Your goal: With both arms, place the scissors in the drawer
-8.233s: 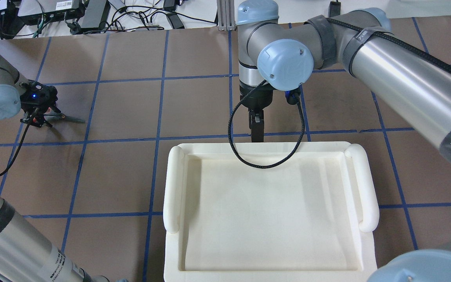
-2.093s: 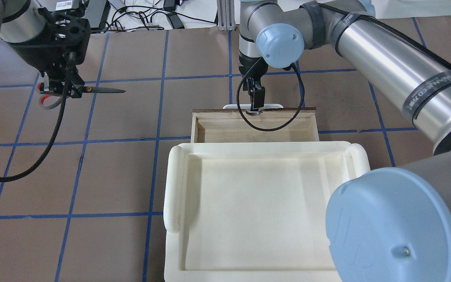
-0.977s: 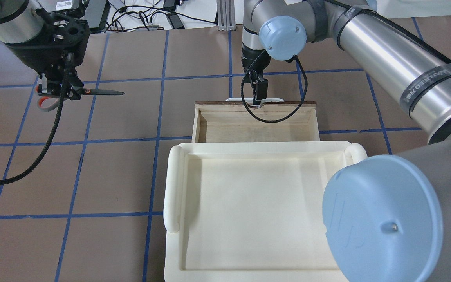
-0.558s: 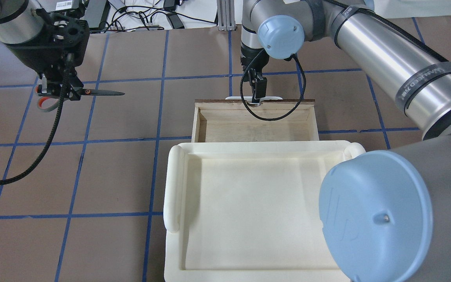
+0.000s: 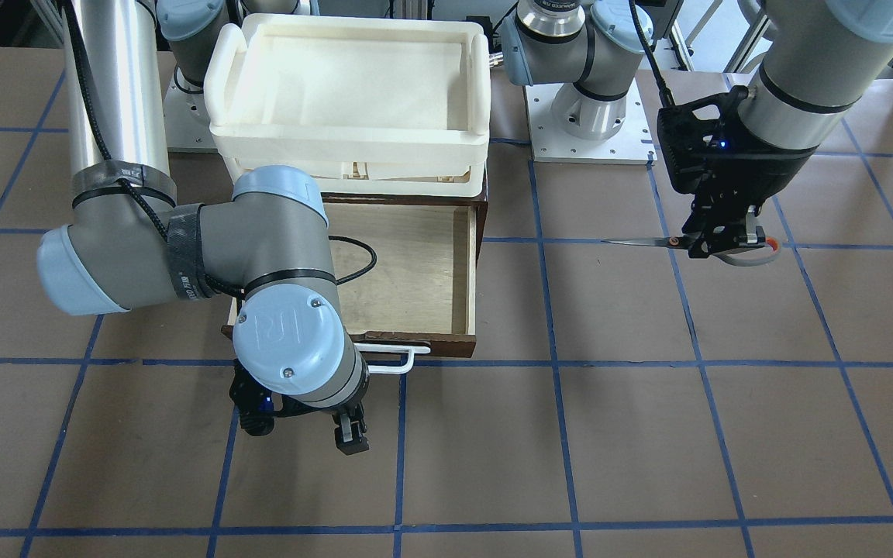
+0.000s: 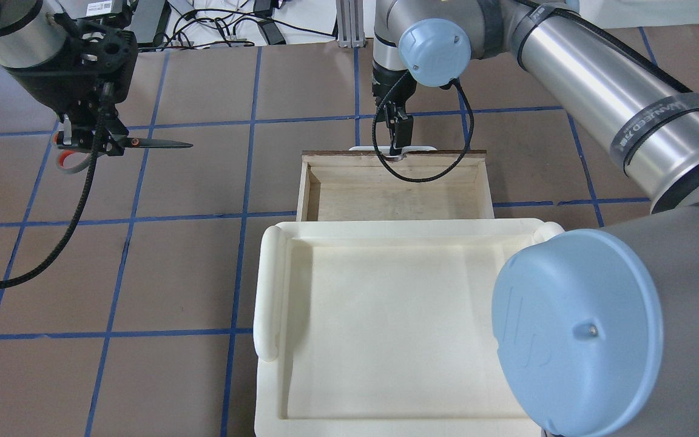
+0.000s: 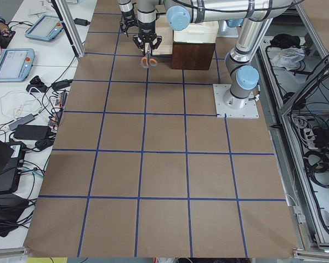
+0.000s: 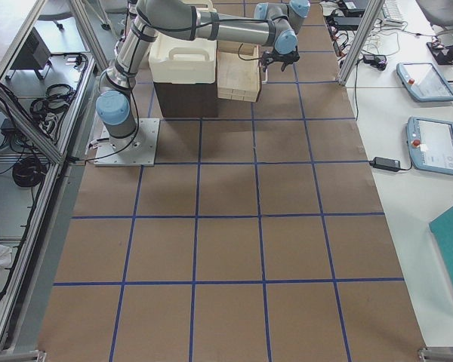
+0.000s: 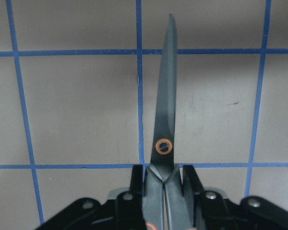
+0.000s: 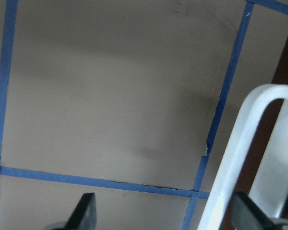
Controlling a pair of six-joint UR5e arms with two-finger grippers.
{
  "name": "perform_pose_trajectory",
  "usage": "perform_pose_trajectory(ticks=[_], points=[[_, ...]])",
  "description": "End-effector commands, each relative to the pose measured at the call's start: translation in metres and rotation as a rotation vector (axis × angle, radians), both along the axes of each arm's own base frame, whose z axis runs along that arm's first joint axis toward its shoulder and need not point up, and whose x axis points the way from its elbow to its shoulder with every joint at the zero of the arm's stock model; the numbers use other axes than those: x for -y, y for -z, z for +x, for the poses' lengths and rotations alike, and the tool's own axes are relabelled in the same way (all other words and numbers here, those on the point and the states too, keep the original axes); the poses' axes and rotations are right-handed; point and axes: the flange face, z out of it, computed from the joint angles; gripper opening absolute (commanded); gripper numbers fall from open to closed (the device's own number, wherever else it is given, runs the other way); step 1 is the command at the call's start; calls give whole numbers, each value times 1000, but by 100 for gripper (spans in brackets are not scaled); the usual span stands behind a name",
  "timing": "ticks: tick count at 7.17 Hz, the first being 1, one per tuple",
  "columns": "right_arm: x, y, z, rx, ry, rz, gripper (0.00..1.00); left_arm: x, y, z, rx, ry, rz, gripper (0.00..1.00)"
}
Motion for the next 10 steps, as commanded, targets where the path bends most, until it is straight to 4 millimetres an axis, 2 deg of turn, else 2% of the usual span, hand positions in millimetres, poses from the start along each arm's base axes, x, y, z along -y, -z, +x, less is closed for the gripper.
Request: perform_pose_trajectory(ticks=[1, 2, 3, 4, 5, 6, 7, 8, 9, 10], points=[[-21, -48, -5, -1, 2, -3, 100, 1, 1, 1, 16, 1, 3, 0], [-23, -57, -13, -12, 3, -6, 100, 2, 1, 0, 16, -1, 1, 0], [-21, -71, -31, -23, -73, -33, 100, 1, 1, -15, 16, 13, -2, 0], [-28, -88, -48, -10, -173, -44, 100, 0, -11, -39, 35, 55, -24, 0], [-41, -119, -63, -30, -428, -106, 100, 10, -16, -51, 28, 20, -41, 0], [-46, -130, -90, -77, -623, -107, 100, 11, -22, -69, 18, 17, -56, 0], [-49, -150, -120, -78, -642, -128, 100, 10, -14, -96, 19, 26, -49, 0], [-57, -173, -145, -83, -690, -145, 100, 6, -4, -132, 21, 33, -40, 0], [-70, -194, -160, -90, -776, -146, 100, 1, 7, -164, 20, 4, -27, 0], [-74, -205, -178, -90, -810, -155, 100, -3, 16, -189, 20, 3, -23, 0]])
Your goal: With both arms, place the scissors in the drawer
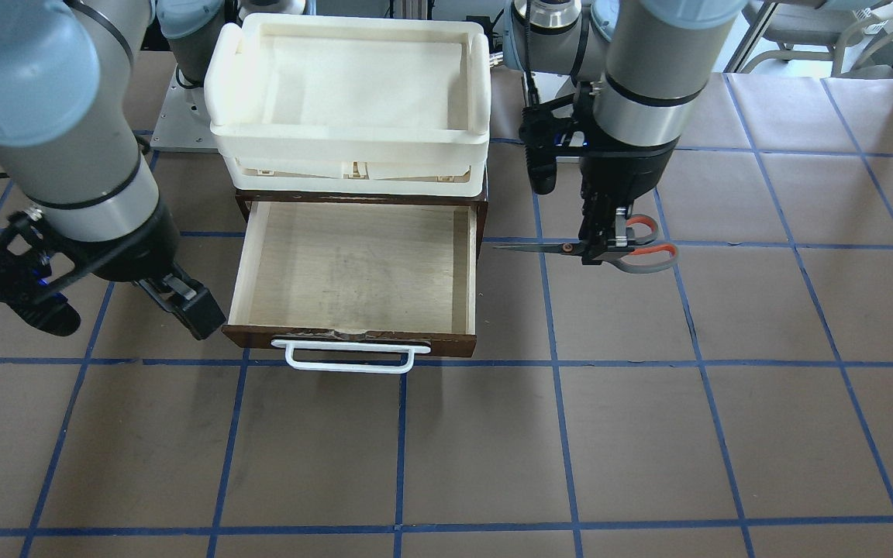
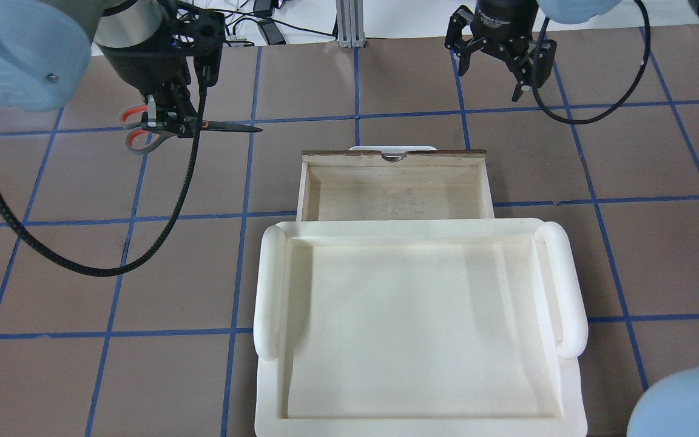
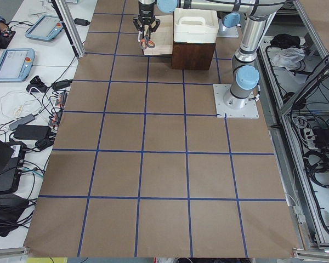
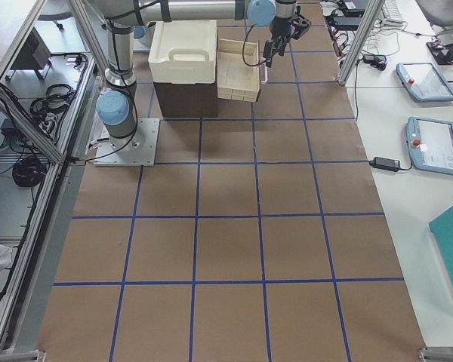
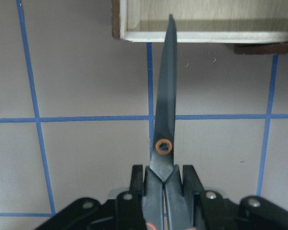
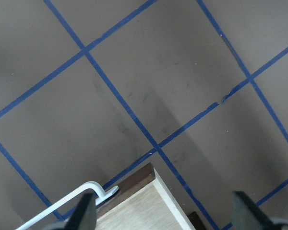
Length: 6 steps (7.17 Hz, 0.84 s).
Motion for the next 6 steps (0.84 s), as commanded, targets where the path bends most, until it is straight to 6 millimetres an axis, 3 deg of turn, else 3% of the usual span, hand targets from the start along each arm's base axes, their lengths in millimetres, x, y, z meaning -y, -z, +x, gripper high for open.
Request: perform_pose_trajectory(ticks=[1, 3, 4, 5, 6], points=[[-9, -21, -38, 5, -56, -4, 100, -12, 17, -57, -3, -45, 6, 0], [-15, -16, -41, 5, -217, 22, 100, -5, 30, -80, -11, -30, 7, 0], [-20, -14, -41, 6, -230, 29, 100, -1, 19, -94, -27, -21, -22, 0], [-21, -16, -50, 7, -252, 29, 100, -7, 21, -121, -38, 6, -23, 0], [-26, -26, -56, 3, -276, 19, 100, -5, 37, -131, -32, -62, -2, 0]])
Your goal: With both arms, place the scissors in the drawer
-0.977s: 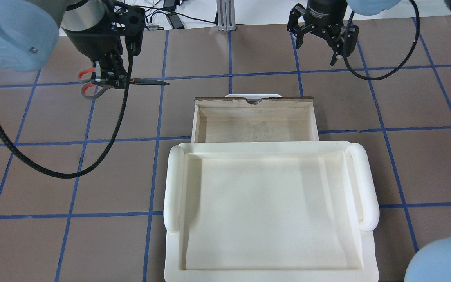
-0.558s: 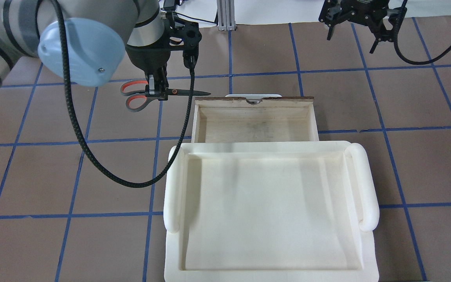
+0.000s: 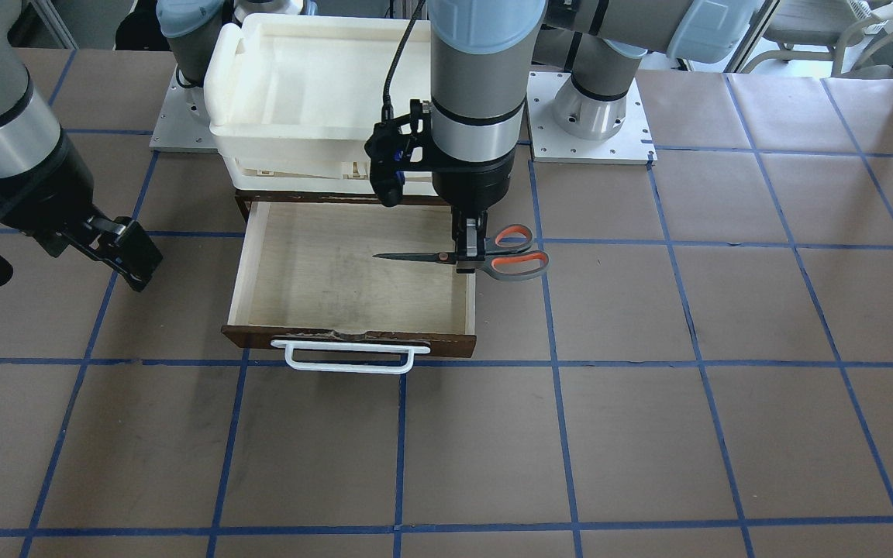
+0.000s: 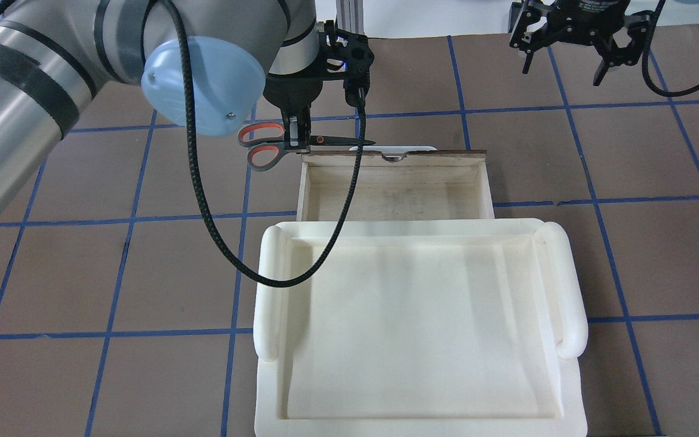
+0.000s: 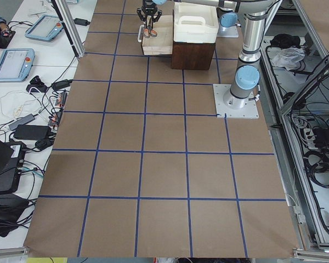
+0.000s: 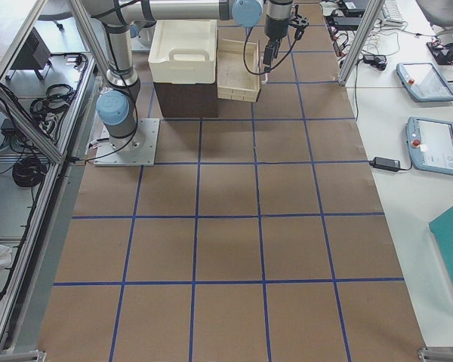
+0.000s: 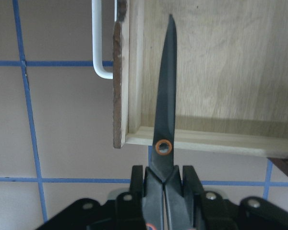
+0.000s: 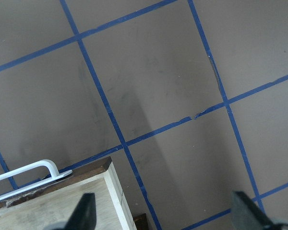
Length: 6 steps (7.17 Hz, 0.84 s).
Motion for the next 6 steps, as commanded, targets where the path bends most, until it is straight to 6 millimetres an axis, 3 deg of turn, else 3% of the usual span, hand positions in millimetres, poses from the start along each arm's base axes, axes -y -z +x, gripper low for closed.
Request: perform_pose_trajectory(ticks=[1, 4, 6], points=[[-11, -17, -7, -2, -66, -20, 100, 0, 24, -29, 7, -35, 28, 0], [-18, -18, -6, 37, -100, -19, 100, -13, 47, -66, 27, 12, 48, 0], [-20, -16, 1, 89, -103, -23, 100, -14, 60, -75, 37, 7, 63, 0]])
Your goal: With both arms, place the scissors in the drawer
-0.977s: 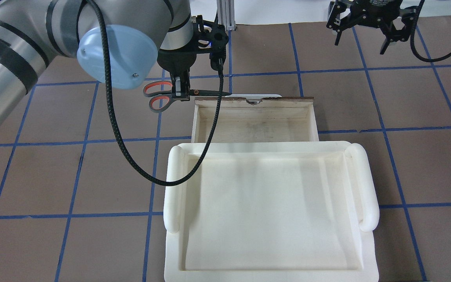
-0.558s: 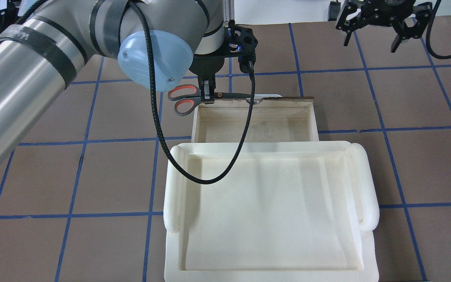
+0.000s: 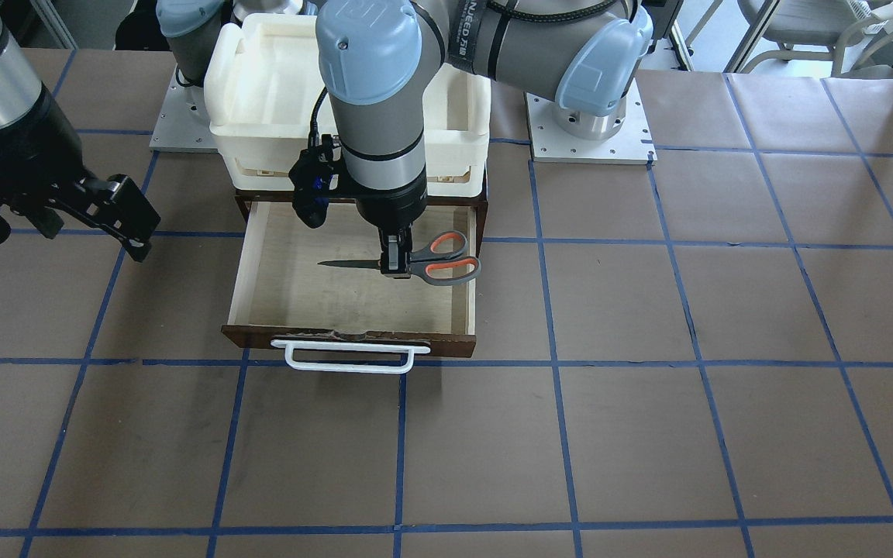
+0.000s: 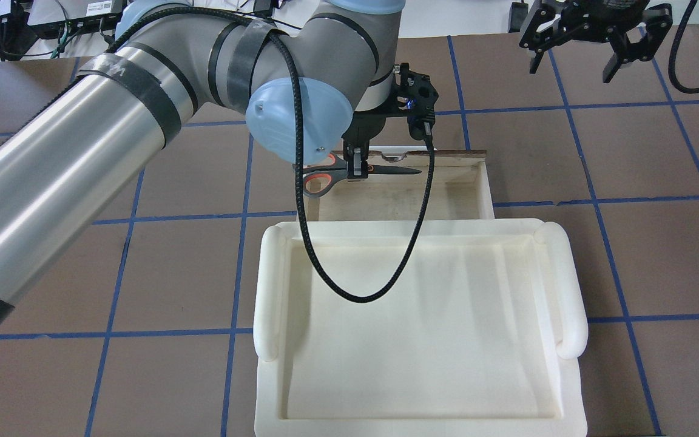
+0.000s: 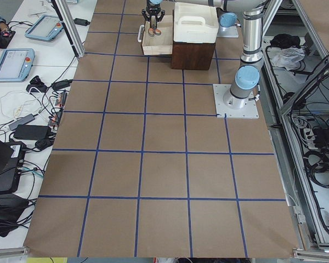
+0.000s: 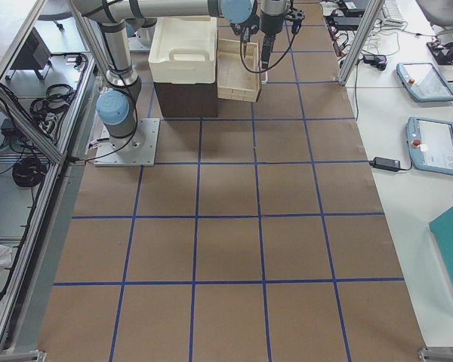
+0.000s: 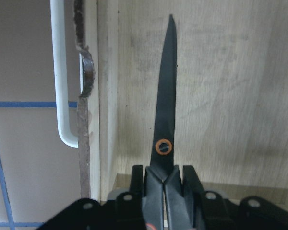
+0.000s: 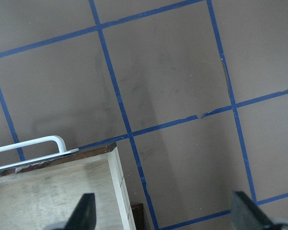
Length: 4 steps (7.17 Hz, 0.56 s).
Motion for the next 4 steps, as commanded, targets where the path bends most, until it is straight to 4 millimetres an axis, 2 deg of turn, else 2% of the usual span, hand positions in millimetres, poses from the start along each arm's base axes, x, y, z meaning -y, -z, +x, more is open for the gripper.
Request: perform_pose_trajectory(ticks=[1, 4], points=[[-1, 2, 1, 15, -2, 4, 100, 3, 14, -8, 2, -3, 2, 0], [-1, 4, -3, 11, -57, 11, 100, 7, 32, -15, -1, -21, 14, 0]])
